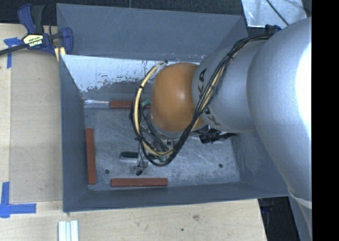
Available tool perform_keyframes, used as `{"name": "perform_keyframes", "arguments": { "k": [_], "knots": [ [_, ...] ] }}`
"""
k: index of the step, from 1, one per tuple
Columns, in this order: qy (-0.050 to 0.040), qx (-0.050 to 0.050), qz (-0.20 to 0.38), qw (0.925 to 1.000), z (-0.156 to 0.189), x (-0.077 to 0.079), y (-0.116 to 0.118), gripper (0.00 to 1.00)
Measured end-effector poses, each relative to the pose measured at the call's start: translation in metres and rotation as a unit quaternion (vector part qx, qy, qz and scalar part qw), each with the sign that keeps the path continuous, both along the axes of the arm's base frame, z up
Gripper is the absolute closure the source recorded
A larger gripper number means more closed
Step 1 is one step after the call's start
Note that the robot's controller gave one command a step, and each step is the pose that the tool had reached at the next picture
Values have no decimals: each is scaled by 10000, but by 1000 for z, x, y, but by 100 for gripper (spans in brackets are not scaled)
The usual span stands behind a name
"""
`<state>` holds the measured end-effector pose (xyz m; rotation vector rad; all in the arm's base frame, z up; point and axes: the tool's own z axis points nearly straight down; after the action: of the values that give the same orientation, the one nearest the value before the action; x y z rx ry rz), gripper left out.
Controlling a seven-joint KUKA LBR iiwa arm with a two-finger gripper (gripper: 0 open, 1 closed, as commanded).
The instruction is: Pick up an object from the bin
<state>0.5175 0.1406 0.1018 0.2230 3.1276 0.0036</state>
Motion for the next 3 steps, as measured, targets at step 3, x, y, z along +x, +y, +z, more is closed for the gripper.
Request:
{"name": "perform_keyframes", "arguments": {
  "k": [3],
  "knots": [
    [38, -5, -802, 9968, -31, -24, 13, 0]
  ]
}}
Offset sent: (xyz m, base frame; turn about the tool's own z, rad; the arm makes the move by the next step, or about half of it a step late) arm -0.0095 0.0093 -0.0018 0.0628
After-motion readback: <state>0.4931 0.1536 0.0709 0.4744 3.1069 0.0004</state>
